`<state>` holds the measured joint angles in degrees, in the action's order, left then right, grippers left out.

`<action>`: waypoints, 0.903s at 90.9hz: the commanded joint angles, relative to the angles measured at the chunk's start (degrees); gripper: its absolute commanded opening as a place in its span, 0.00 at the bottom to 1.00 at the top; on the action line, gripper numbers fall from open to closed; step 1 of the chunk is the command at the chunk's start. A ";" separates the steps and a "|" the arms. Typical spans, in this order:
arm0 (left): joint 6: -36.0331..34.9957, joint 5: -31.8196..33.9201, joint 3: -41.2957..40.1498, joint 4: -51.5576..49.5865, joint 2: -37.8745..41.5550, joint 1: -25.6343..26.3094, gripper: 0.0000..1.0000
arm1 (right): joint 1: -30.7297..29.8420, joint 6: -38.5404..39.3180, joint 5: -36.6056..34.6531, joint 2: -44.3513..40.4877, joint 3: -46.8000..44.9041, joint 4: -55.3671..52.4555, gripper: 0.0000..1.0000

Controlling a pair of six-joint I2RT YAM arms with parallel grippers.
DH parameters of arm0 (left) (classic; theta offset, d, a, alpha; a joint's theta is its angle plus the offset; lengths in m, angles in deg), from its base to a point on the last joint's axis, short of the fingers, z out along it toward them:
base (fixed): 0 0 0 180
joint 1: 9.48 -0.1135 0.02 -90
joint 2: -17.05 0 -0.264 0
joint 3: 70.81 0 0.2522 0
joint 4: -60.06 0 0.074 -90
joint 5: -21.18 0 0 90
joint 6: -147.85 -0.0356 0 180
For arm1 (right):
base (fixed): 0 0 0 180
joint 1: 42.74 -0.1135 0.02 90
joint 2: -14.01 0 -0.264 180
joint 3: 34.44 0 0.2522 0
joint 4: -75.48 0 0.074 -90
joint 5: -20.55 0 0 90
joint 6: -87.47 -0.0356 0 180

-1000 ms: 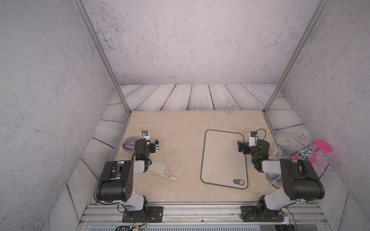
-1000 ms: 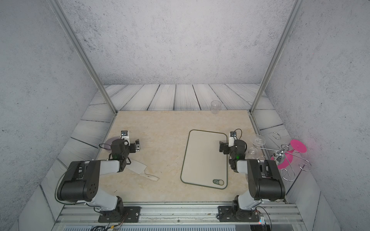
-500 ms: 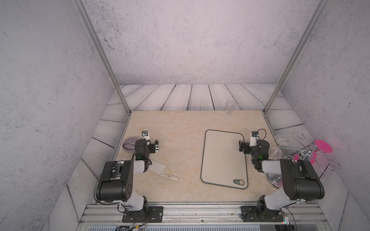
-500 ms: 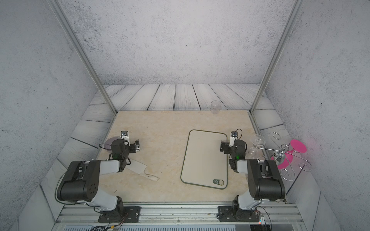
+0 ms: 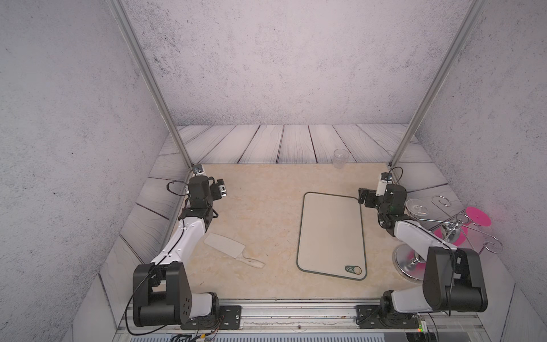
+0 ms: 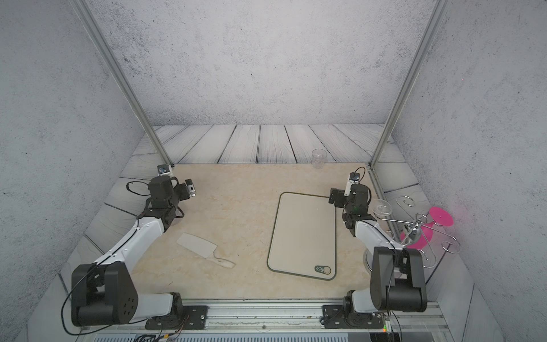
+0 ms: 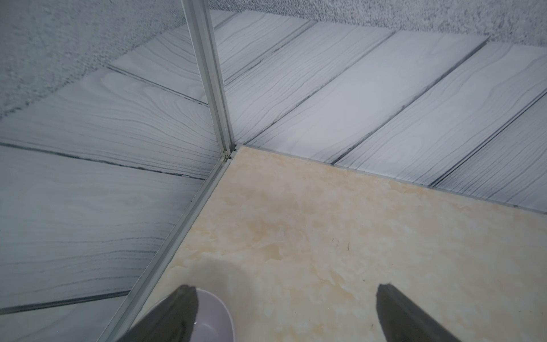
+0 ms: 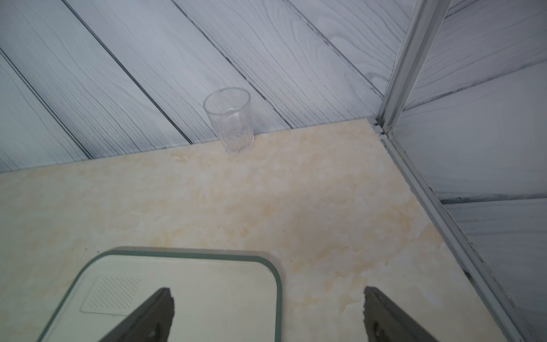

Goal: Align the knife with the edge of the cutting board
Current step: Adjust the work surface at the center of the board.

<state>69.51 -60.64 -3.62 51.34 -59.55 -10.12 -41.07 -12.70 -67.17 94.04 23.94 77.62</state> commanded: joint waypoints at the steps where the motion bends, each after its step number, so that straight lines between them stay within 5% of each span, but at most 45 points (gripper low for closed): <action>1: 5.30 -0.06 3.29 -10.30 0.44 -0.27 1.00 | 0.08 -5.38 3.93 -1.87 -0.17 -7.95 0.99; 20: 18.40 6.17 7.21 -16.05 0.25 -0.62 1.00 | 0.06 -17.91 1.54 -0.90 4.54 -13.90 0.99; 43: 20.25 0.17 6.49 -17.35 1.13 -0.51 1.00 | 0.08 -20.53 5.30 1.57 4.72 -11.67 0.99; 55: 21.74 -3.36 6.18 -19.59 1.60 0.56 1.00 | -0.17 -22.12 4.24 1.45 6.54 -18.99 0.99; 82: 22.19 -2.97 3.80 -26.20 4.69 9.98 1.00 | -6.84 -22.88 -3.86 -5.12 1.02 -33.42 0.99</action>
<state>91.33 -63.37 1.80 28.74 -57.49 -2.91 -45.09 -34.82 -66.54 92.45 27.42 52.44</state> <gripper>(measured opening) 0.998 0.991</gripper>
